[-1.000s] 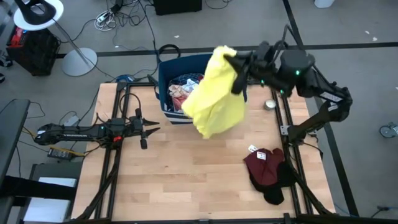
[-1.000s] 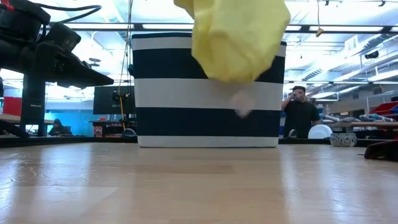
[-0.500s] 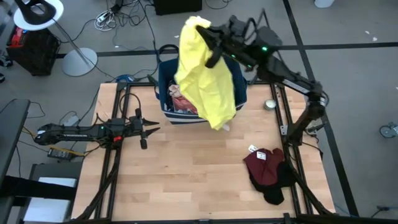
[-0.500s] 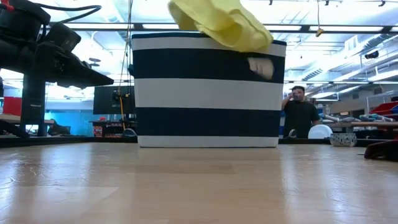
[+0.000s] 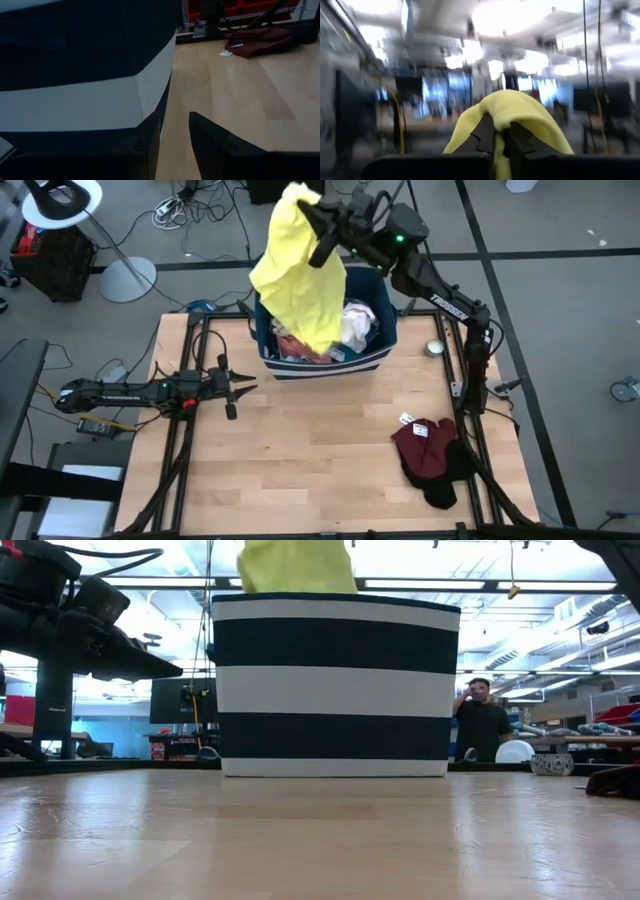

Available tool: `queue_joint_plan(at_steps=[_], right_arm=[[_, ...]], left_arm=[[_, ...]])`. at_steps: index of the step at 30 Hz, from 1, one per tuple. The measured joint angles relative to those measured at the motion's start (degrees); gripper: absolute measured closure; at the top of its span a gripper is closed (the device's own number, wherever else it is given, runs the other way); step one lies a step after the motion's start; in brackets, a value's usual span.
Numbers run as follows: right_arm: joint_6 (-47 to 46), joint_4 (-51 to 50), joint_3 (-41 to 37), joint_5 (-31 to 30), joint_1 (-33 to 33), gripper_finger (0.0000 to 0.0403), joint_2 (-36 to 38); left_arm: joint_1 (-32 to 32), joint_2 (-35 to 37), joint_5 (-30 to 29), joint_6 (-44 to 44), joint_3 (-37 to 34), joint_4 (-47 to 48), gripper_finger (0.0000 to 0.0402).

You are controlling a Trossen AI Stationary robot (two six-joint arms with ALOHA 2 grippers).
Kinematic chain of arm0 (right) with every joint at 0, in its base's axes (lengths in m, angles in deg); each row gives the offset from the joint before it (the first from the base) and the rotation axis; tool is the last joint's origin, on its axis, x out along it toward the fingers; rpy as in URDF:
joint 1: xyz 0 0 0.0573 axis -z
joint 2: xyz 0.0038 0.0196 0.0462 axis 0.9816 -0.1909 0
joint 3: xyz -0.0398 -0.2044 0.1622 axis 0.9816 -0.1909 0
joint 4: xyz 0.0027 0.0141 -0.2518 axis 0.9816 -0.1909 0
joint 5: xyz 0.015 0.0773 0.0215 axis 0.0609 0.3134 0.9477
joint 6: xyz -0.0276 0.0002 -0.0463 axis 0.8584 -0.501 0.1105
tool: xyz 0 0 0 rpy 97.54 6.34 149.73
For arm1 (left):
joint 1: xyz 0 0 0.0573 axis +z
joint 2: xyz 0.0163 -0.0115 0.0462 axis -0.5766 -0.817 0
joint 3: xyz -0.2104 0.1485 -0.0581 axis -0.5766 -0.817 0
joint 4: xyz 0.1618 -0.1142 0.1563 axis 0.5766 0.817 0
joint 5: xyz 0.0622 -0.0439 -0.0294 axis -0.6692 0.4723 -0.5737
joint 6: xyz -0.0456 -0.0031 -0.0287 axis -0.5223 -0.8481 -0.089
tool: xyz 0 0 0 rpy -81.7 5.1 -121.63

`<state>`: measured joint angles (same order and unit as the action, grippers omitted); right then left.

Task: Sort clothes
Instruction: Put the yellow shirt into the blue bin

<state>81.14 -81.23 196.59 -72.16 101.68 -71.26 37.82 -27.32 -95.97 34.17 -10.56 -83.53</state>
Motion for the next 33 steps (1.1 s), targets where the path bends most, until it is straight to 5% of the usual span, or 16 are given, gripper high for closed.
queue_joint_plan(at_steps=[15, 26, 33], right_arm=[[-6.4, -46.4, -1.5, -9.8, -1.7, 0.0393, 1.2], [-9.7, -47.8, -11.6, -7.0, -2.4, 0.0392, -9.1], [-12.3, -36.6, -20.8, -5.7, -1.9, 0.0392, -13.2]], left_arm=[[0.0, 0.0, 0.0, 0.2, 0.0, 0.7, 0.0291], [0.0, 0.0, -0.1, 0.2, 0.0, 0.8, 0.0291], [0.0, 0.0, -0.1, 0.2, 0.0, 1.0, 0.0291]])
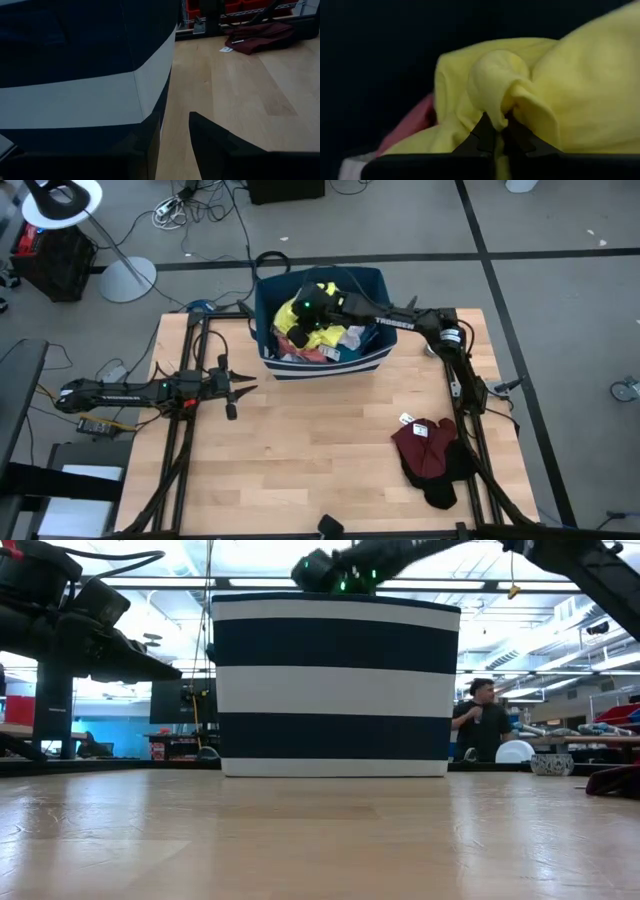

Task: Sort clothes
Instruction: Put the yellow shirt into the blue bin

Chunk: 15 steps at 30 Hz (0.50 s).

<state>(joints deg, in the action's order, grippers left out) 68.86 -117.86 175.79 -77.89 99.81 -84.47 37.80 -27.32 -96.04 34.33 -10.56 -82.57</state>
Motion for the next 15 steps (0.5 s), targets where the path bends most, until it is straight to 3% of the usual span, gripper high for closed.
queue_joint_plan(at_steps=[11, 15], right_arm=[[-7.4, 34.3, -22.5, 12.4, 3.5, 0.0392, 0.5], [-8.5, 40.2, -26.7, 14.0, 3.8, 0.0391, 1.1]], left_arm=[[0.0, 0.0, 0.0, 0.0, 0.0, 0.0, 0.0291], [0.0, 0.0, 0.0, 0.0, 0.0, 0.0, 0.0291]])
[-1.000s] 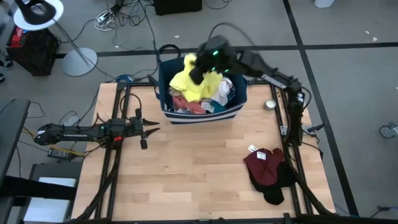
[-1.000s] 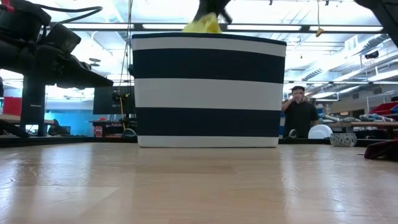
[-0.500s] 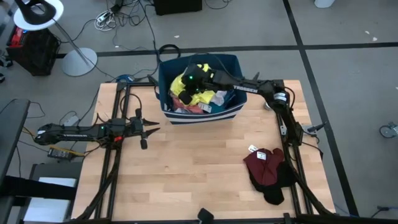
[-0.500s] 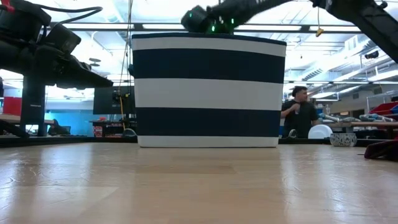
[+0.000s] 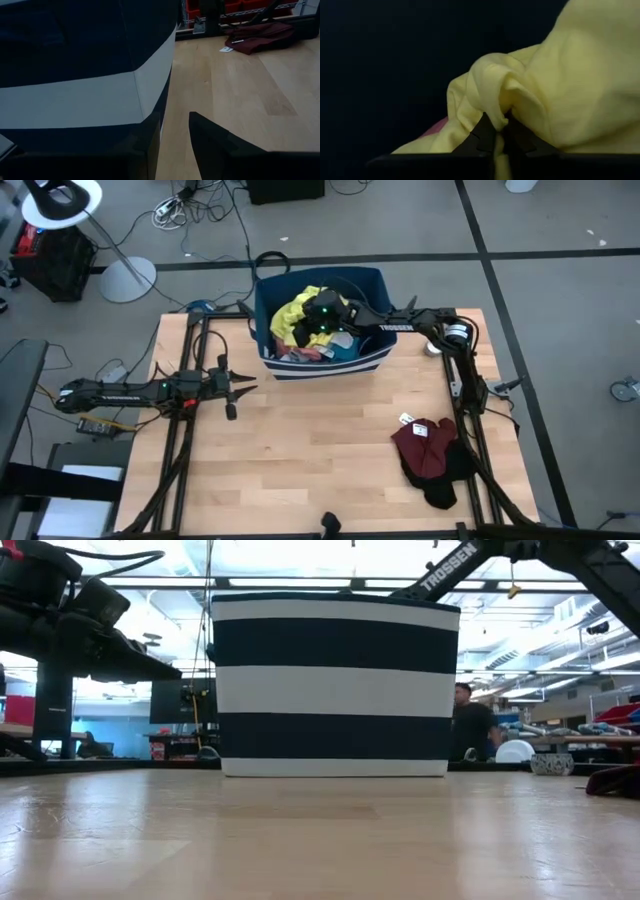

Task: Sort clothes
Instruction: Put the yellow shirt into the blue bin, then put the maroon underwear into the blue bin

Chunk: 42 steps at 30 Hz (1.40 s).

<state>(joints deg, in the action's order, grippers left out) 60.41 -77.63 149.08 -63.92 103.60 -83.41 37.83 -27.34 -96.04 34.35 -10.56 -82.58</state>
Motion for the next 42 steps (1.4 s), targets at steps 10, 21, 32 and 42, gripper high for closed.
queue_joint_plan(at_steps=[10, 21, 32, 42], right_arm=[[-2.6, 0.5, -0.9, 2.3, 0.1, 0.0351, 3.6], [2.3, -10.4, -1.0, -0.2, 0.3, 0.0286, 18.9], [4.3, -35.2, -0.8, -3.6, -0.1, 0.0257, 34.2], [2.7, -45.7, -5.5, -18.4, -10.2, 0.0261, 47.9]], left_arm=[[0.0, 0.0, 0.0, 0.0, 0.0, 0.0, 0.0291], [0.0, 0.0, 0.0, 0.0, 0.0, 0.2, 0.0291], [0.0, 0.0, 0.0, 0.0, 0.0, 0.2, 0.0291], [0.0, 0.0, 0.0, 0.0, 0.0, 0.2, 0.0291]])
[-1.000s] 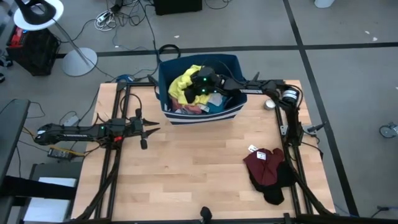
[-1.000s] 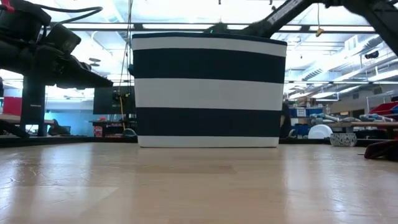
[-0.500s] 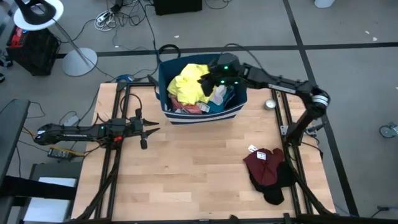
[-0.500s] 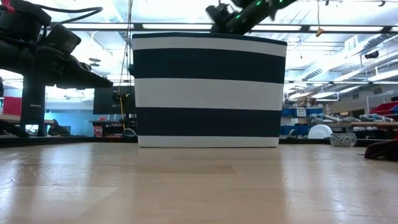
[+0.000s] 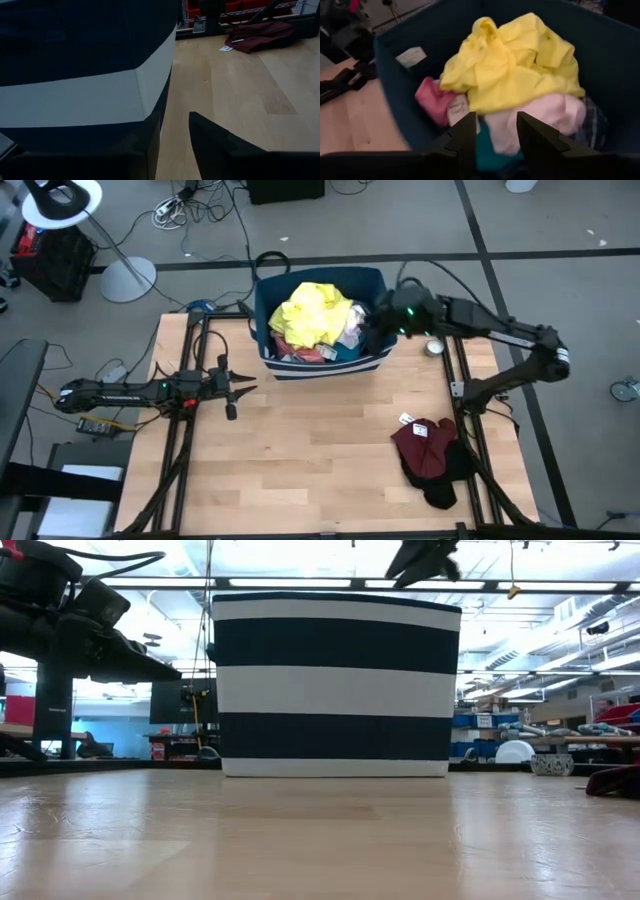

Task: Sort clothes
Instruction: Put the maroon underwear into the blue bin

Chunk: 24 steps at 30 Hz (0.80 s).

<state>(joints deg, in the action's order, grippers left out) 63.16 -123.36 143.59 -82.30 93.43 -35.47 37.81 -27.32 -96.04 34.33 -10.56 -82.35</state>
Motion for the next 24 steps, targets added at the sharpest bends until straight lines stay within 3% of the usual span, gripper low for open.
queue_joint_plan(at_steps=[8, 18, 24], right_arm=[[-10.5, 0.0, -11.9, -7.2, -12.1, 0.0267, 10.3], [-21.9, -2.1, -20.7, -7.3, -21.4, 0.0271, 14.6], [-32.6, -13.4, -21.9, -6.0, -25.5, 0.0271, 14.3]], left_arm=[[0.0, 0.0, 0.0, -0.1, 0.0, -0.4, 0.0291], [0.0, 0.0, 0.0, -0.5, 0.0, -2.9, 0.0291], [0.0, 0.0, 0.0, -0.6, 0.0, -6.2, 0.0291]])
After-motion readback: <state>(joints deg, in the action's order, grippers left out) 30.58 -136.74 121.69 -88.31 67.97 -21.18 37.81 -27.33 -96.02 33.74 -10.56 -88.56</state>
